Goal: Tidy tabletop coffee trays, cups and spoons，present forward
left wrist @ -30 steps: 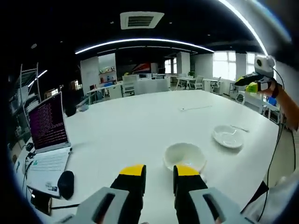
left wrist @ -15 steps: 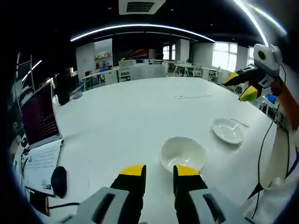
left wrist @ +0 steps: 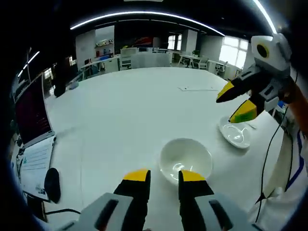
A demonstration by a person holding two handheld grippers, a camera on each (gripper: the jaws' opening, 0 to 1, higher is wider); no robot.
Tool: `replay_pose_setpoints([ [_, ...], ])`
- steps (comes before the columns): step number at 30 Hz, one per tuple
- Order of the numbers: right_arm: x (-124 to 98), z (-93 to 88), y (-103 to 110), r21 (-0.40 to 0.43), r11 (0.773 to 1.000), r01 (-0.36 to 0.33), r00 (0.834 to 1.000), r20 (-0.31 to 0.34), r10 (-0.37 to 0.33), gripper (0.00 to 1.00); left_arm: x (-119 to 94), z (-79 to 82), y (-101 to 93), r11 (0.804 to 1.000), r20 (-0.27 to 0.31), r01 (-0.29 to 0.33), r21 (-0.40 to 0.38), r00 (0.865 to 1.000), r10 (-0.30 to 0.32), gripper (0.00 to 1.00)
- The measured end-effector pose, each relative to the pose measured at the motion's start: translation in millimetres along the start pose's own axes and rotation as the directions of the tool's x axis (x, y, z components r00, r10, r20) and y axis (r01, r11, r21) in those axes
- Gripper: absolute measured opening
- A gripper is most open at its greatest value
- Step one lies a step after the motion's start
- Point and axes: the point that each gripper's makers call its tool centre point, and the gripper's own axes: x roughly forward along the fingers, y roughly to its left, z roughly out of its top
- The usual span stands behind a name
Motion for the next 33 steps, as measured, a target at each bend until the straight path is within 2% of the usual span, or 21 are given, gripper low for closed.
replay_pose_setpoints([
  [3,13.6,-5.0,1.3,0.001,1.000,-0.002,0.998,-0.057,0.002,0.33,3.5,-0.7,-2.9,1.000,-0.022,-0.003,0.001,1.000,0.003,0.25],
  [7,24.4,-5.1,0.4,0.014,1.000,0.008,0.996,-0.090,-0.007,0.32,10.2,-5.6,-5.4,1.000,-0.072,-0.007,0.006,0.997,0.008,0.25],
  [12,39.1,-15.5,7.5,0.081,0.997,-0.001,0.977,-0.215,0.019,0.30,13.3,-14.2,-9.2,1.000,-0.143,-0.012,-0.006,0.990,0.011,0.24],
  [15,48.7,-17.3,7.1,0.094,0.995,0.017,0.967,-0.254,0.007,0.29,15.8,-19.4,-13.6,1.000,-0.182,-0.004,-0.023,0.983,0.000,0.24],
  [20,60.6,-18.1,13.5,0.138,0.990,0.012,0.958,-0.284,0.028,0.28,21.2,-20.4,-8.3,0.999,-0.222,-0.026,-0.037,0.975,0.017,0.24],
  [26,72.1,-28.4,15.4,0.177,0.984,0.028,0.943,-0.331,0.033,0.27,26.6,-23.0,-8.4,0.998,-0.230,-0.038,-0.059,0.973,0.023,0.22],
  [33,77.9,-33.8,18.9,0.223,0.974,0.048,0.933,-0.359,0.036,0.23,33.8,-29.7,-12.6,0.996,-0.249,-0.027,-0.083,0.968,0.005,0.22],
])
